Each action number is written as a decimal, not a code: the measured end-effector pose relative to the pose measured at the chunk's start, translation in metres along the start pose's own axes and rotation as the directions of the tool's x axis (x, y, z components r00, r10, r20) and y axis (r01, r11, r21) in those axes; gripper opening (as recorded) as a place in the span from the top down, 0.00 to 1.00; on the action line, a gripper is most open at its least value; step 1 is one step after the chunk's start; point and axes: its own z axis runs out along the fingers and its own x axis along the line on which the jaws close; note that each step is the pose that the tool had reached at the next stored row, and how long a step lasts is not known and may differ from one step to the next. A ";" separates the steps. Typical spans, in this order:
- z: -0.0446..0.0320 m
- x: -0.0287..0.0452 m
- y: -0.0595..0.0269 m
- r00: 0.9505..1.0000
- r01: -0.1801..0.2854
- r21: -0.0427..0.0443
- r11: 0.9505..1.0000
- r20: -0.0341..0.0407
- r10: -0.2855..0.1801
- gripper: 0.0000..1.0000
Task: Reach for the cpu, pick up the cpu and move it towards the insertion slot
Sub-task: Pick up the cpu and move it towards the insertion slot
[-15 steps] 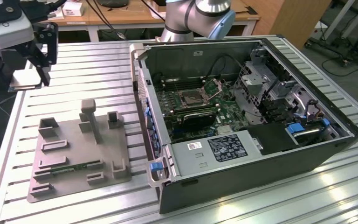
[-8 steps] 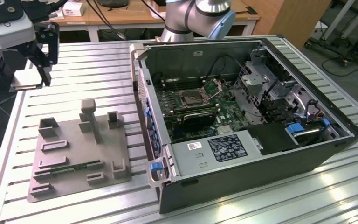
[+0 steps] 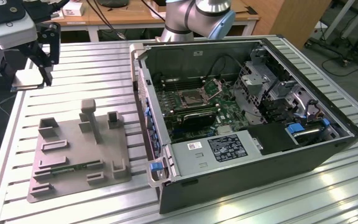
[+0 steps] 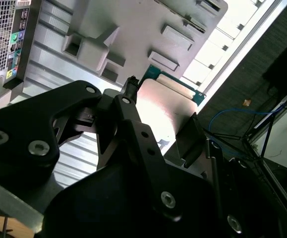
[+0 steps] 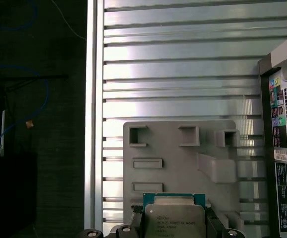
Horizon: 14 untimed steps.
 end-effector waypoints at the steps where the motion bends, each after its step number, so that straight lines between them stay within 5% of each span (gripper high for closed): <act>1: 0.0000 -0.0002 0.0000 1.000 0.000 0.000 1.000 0.000 0.000 0.45; 14: 0.0004 -0.0054 0.0001 1.000 0.000 0.000 1.000 0.002 0.000 0.45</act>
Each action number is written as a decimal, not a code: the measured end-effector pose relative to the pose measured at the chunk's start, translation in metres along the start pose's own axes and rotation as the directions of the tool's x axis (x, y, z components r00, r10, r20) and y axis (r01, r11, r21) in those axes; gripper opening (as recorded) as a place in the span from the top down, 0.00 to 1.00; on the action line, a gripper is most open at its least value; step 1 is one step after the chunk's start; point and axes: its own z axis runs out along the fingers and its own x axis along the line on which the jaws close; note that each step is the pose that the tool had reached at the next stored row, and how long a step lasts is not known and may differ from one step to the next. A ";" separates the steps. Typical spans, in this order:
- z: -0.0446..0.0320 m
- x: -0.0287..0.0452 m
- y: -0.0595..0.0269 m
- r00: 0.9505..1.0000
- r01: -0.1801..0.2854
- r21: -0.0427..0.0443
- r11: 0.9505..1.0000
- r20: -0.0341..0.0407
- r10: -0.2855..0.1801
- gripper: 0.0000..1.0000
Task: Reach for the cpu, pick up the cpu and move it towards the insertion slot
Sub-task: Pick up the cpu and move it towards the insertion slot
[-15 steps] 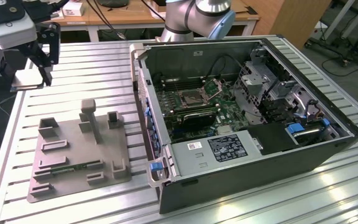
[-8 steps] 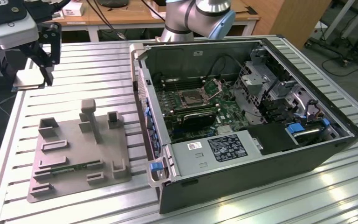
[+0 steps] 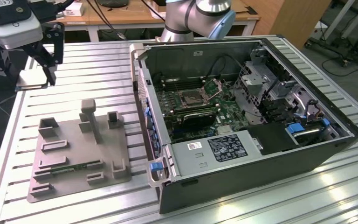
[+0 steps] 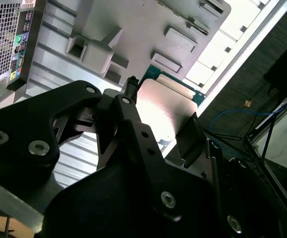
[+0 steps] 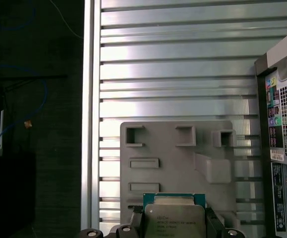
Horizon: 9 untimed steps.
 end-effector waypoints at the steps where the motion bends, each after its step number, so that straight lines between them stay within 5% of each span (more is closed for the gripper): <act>1: 0.0000 -0.0001 0.0000 1.000 0.000 0.000 1.000 0.000 0.000 0.45; 9: 0.0001 -0.0017 0.0000 1.000 0.000 0.000 1.000 0.001 0.000 0.45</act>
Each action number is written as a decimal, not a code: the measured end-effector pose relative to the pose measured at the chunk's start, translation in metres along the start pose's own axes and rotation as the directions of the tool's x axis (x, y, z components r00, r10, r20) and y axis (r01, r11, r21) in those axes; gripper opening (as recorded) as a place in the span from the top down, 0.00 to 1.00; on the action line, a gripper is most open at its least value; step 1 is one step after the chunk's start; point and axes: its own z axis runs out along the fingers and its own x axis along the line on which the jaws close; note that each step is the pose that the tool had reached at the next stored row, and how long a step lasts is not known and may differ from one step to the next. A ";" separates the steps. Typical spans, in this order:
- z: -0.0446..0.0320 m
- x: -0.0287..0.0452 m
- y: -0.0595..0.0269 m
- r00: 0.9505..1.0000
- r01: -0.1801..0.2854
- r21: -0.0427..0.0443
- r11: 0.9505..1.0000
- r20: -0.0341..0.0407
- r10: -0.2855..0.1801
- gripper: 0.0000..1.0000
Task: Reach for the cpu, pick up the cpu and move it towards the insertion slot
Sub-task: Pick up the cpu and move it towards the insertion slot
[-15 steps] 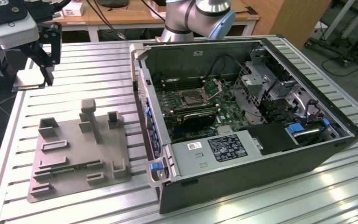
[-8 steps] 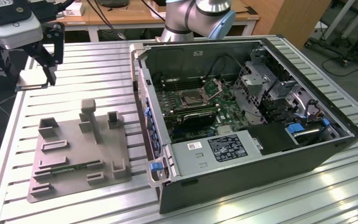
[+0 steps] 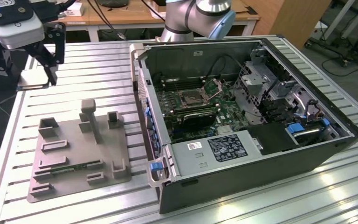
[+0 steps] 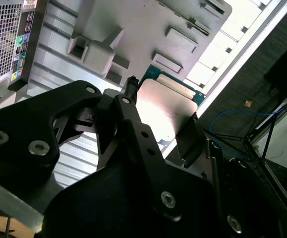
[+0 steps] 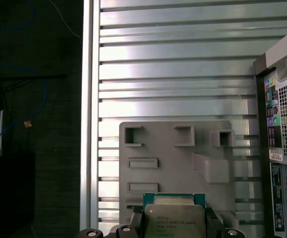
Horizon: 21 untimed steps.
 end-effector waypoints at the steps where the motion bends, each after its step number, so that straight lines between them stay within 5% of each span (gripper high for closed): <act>1: 0.0000 -0.0002 0.0000 1.000 0.000 0.000 1.000 0.000 0.000 0.45; 21: 0.0003 -0.0055 0.0001 1.000 0.000 0.000 1.000 0.001 0.000 0.45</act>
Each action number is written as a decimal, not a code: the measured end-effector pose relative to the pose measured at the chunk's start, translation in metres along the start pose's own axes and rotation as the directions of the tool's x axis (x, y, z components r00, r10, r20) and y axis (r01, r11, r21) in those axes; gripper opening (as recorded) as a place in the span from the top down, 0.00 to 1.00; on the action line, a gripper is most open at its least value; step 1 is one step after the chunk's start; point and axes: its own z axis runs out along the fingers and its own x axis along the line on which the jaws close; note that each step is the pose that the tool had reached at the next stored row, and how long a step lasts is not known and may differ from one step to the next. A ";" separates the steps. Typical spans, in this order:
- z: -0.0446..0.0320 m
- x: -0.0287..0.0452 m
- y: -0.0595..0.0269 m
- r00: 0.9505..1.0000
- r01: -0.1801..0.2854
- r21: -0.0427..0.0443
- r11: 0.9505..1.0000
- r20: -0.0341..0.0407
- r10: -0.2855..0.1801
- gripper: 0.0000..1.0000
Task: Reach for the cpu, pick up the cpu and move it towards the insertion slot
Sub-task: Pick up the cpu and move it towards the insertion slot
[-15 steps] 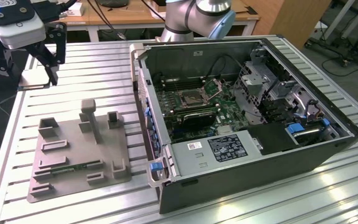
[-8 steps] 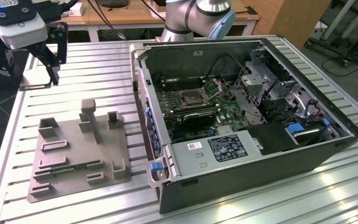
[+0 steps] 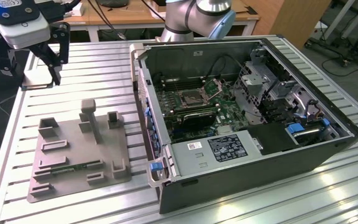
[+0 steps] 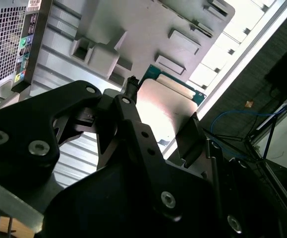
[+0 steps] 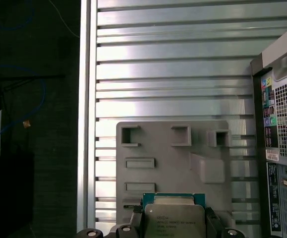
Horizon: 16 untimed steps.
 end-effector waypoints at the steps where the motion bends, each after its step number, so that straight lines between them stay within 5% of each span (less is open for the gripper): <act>1: 0.0000 -0.0004 0.0000 1.000 0.000 0.000 1.000 0.000 0.000 0.45; 16: 0.0002 -0.0050 0.0001 1.000 0.000 0.000 1.000 0.000 0.000 0.45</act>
